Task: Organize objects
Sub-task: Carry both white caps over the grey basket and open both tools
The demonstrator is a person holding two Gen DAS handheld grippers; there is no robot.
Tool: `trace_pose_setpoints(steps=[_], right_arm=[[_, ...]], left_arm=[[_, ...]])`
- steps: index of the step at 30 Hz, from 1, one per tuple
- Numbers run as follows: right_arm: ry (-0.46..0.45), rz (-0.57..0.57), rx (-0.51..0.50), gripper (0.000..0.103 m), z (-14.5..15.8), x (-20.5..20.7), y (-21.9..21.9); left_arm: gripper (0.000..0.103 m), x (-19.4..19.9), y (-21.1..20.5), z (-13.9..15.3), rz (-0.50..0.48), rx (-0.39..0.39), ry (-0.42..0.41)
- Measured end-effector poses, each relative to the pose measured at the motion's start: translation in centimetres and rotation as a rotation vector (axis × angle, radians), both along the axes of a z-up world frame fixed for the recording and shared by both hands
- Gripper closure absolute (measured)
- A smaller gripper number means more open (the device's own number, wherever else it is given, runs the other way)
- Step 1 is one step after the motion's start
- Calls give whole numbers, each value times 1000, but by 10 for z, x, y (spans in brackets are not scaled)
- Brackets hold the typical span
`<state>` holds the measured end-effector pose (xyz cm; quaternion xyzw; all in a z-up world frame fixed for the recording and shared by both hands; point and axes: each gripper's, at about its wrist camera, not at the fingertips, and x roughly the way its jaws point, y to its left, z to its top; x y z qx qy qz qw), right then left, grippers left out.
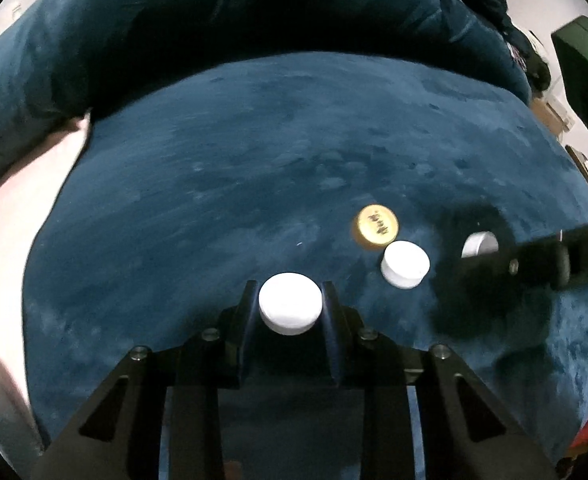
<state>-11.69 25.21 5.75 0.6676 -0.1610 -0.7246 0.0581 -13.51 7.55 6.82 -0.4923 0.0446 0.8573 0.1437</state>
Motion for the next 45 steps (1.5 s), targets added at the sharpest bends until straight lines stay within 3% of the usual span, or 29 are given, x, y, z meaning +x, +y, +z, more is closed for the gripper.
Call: trace_pose_setpoints(steps=[4,11,19,24,27,32,33,34,36,39,40,41,45], right_arm=[[46,18,-16,69,20,1,-13],[146,113,-50,69,65,12,-66],[257,353,-130,69,110,41,-188],[270,581,-143,69,109,78,-289],[267,673,-131,69,102,95,-328],[196,744,-144,69,83,112,-366],[170,750,-155,69,78,114,-371],[145,751,-166,69,73,116,-373],[120,743,-159,67,66,118,-374],[133,711,-140,43,66,116,-363],[141,696,-129,25,68,115,-360],[155,672,-116,11,71,112,-353],[216,608,-23,4,83,98,-323]], left_arm=[[73,20,-27,25,67,6,51],[73,69,-117,82,287,24,144],[73,142,-227,124,551,-2,217],[73,187,-288,128,689,-25,216],[73,208,-319,126,748,-27,206],[72,222,-334,113,751,-30,156],[65,223,-336,111,747,-29,147],[47,224,-335,109,746,-25,139],[23,226,-334,109,747,-16,135],[10,230,-334,115,760,-51,148],[3,230,-334,116,761,-56,146],[3,231,-334,118,761,-60,151],[1,231,-325,127,751,-91,164]])
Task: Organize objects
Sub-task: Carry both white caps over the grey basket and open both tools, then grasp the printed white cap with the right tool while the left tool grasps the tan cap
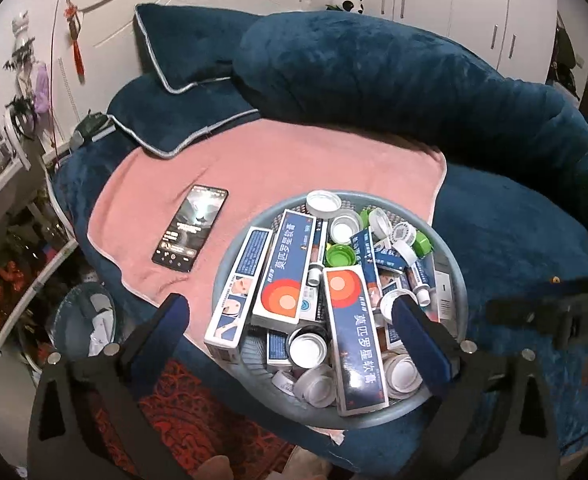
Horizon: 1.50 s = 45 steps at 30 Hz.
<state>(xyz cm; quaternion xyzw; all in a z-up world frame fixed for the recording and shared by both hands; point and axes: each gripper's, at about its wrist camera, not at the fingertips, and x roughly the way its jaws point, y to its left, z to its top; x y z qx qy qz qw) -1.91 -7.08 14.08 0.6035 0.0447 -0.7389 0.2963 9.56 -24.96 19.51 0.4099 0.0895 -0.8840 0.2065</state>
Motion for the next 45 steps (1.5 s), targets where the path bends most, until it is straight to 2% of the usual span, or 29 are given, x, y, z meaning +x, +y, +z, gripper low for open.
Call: trace_pose_setpoints(steps=[2,5,19,28,36,40,45], right_arm=[[46,-37,51,0,4,-6,16],[84,-82,91,0,9,-11,34],[70,-236,42,0,17,-20,128],[54,-319,43,0,13,-26,182],[37,-406,79,0,2,-47,253],[5,-515,106,0,-19,-65,293],[-25,-580,103,0,-47,-86,309]], left_arm=[[1,-3,4,3,-3,-10,-4],[1,-9,13,5,-12,-11,-10],[1,-53,97,1,-174,-32,-35],[1,-81,150,-14,-280,-9,-61],[1,-120,203,-30,-393,-11,-76],[1,-139,219,-43,-420,13,-93],[1,-160,240,-62,-468,19,-131]])
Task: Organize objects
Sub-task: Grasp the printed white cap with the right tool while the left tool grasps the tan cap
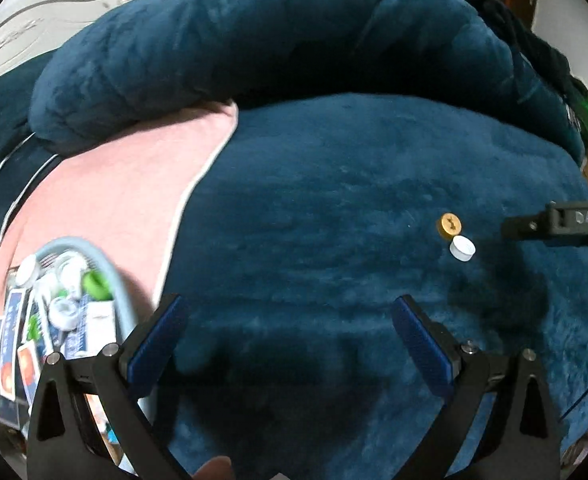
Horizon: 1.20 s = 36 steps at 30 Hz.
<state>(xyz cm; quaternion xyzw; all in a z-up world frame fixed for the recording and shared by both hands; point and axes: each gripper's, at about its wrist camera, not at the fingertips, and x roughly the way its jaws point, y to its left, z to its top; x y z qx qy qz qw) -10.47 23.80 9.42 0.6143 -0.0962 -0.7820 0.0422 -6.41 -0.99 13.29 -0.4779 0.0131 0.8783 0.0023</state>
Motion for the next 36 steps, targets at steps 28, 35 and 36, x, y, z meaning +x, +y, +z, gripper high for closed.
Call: trace_pose_setpoints(steps=[28,35,36], right_arm=[[-26,-181,-57,72,-15,-24,60],[-10,-205,-57,72,-10,-29,65],[-10,-206,-54,72,-11,-30,64]], left_arm=[[1,-81,97,-60,-240,68,-39],[14,-101,128,-80,-289,86,-57],[16,-103,130,-80,-293,91,-55]])
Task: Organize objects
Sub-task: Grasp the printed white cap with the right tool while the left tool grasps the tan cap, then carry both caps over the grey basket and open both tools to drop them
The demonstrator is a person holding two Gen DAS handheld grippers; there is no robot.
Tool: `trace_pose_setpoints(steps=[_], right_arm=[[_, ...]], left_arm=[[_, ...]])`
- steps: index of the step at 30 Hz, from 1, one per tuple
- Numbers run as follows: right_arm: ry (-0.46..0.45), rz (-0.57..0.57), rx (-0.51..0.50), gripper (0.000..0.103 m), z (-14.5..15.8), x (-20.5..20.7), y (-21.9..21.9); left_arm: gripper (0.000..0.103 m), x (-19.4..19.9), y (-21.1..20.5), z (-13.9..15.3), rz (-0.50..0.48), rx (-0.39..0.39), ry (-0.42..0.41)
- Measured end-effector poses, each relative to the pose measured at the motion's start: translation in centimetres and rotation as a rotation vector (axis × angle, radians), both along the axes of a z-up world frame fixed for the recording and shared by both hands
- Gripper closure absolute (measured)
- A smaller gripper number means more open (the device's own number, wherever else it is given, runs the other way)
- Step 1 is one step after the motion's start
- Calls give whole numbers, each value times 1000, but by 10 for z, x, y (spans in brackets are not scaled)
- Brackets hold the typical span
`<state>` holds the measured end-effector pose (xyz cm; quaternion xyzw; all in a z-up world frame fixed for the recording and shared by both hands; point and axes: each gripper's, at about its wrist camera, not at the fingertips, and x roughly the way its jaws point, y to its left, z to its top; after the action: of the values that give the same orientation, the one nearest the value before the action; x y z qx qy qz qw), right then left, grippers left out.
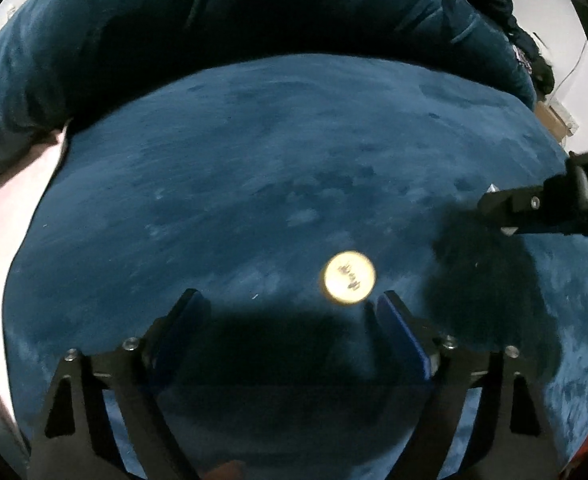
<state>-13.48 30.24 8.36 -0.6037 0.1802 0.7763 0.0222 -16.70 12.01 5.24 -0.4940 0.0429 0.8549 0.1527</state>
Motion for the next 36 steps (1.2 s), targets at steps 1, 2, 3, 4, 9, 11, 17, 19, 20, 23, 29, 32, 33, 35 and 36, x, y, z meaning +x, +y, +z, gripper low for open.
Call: trace_pose_setpoints(steps=[1,2,3,4,9,11,17,19,20,23,29,32,33,35,36], right_arm=[[-1,-1,1,72,0,-2,0],[-1,-1,1,72,0,-2,1],[-2,-1,3,72,0,-2,1],[-4,-2,5,72,-1,-4,-2],[-9,7,9,72,-5,-7,-11],[-6,12,7,72,-5,-7,-14],[8,35,-2,72,1,-2,-22],[18,48,-10,72,6,1,-28],[25,56,-15,72,10,2,-32],[51,93,-24,72,23,9,-50],[111,204,-46,72,53,27,-100],[155,292,-56,72,70,36,-140],[166,328,-57,72,75,38,-156],[187,399,-65,72,84,45,-189],[193,427,-72,72,86,49,-202]], left_arm=[[19,-2,2,0,-8,5,0],[20,-4,5,-1,-18,6,0],[26,-4,7,-1,-25,4,1],[42,-6,10,-3,-34,1,1],[73,-3,16,-4,-88,2,-5],[73,2,5,3,-61,12,7],[73,15,-49,32,76,53,40],[73,19,-65,41,112,56,49],[73,21,-73,46,129,58,57],[73,33,-98,66,183,73,89],[73,75,-160,102,319,73,153],[73,100,-198,119,409,48,186],[73,112,-214,125,454,24,198],[73,129,-238,132,509,1,212],[73,141,-252,136,544,-8,219]])
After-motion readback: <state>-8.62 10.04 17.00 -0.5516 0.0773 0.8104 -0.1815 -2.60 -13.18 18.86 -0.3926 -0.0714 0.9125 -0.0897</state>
